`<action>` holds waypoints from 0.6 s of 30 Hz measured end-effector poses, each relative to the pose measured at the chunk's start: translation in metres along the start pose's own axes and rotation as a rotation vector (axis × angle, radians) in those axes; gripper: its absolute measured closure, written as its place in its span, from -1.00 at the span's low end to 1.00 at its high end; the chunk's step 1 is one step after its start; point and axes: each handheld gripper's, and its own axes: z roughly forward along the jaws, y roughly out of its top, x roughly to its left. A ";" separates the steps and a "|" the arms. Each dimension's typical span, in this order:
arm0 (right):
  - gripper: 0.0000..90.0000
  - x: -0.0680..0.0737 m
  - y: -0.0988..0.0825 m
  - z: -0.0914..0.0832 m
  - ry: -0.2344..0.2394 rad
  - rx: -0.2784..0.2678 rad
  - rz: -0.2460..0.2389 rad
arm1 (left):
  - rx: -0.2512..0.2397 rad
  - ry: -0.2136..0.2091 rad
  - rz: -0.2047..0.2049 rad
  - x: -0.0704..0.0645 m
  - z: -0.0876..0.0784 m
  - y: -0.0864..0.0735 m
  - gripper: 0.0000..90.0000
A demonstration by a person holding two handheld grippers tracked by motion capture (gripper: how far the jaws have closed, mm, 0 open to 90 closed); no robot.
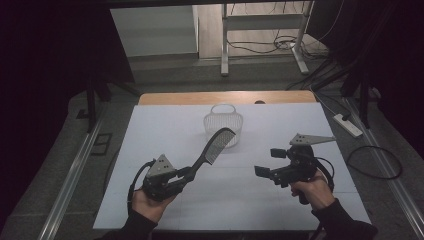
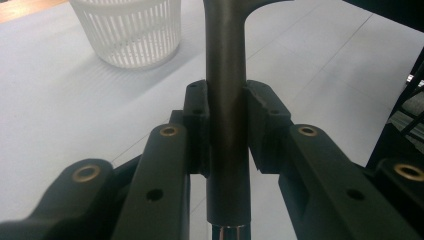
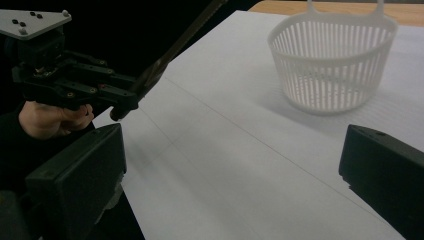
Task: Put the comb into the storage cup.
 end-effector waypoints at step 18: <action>-1.00 0.004 0.015 0.029 0.050 0.022 -0.006 | -0.007 -0.029 0.038 -0.009 0.011 0.006 0.61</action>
